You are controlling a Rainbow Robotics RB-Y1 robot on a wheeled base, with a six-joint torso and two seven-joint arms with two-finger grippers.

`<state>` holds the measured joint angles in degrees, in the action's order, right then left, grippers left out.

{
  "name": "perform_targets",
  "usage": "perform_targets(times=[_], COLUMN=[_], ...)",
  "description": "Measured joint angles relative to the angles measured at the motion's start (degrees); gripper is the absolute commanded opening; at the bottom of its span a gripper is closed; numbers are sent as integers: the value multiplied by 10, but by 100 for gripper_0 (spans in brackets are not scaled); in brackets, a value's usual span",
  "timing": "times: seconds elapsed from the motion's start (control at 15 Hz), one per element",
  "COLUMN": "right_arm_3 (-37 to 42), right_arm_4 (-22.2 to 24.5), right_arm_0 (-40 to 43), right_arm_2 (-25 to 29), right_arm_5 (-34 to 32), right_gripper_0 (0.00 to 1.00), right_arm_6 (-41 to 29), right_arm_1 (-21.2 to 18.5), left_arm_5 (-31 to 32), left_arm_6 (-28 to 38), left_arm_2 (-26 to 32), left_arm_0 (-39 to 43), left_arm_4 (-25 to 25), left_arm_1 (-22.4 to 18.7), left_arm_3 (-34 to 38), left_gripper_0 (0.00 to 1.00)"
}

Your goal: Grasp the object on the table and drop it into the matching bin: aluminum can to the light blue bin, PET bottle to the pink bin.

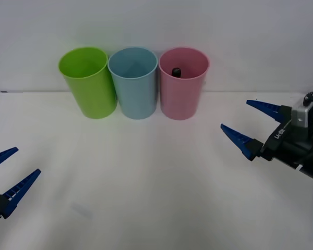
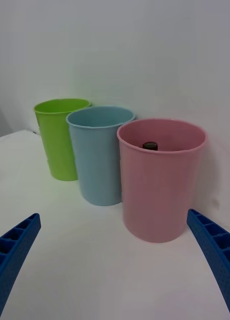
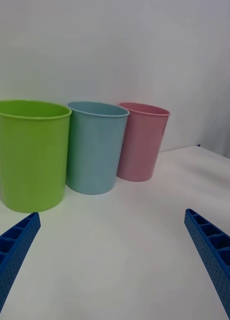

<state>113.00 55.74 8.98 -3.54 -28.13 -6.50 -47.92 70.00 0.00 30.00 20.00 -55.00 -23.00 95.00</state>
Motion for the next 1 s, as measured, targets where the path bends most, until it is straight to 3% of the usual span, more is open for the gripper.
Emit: perform_targets(times=[0.27,1.0], right_arm_3=[1,-1], right_arm_4=[0,18], right_arm_0=[61,185], right_arm_2=[30,120], right_arm_5=[-58,-215], right_gripper_0=[100,100], right_arm_6=[48,76], right_arm_1=[31,132], left_arm_5=[0,0], left_arm_6=[0,0], left_arm_2=[0,0], left_arm_0=[0,0], left_arm_4=[0,0], left_arm_1=[0,0], left_arm_3=[0,0], left_gripper_0=[100,100])
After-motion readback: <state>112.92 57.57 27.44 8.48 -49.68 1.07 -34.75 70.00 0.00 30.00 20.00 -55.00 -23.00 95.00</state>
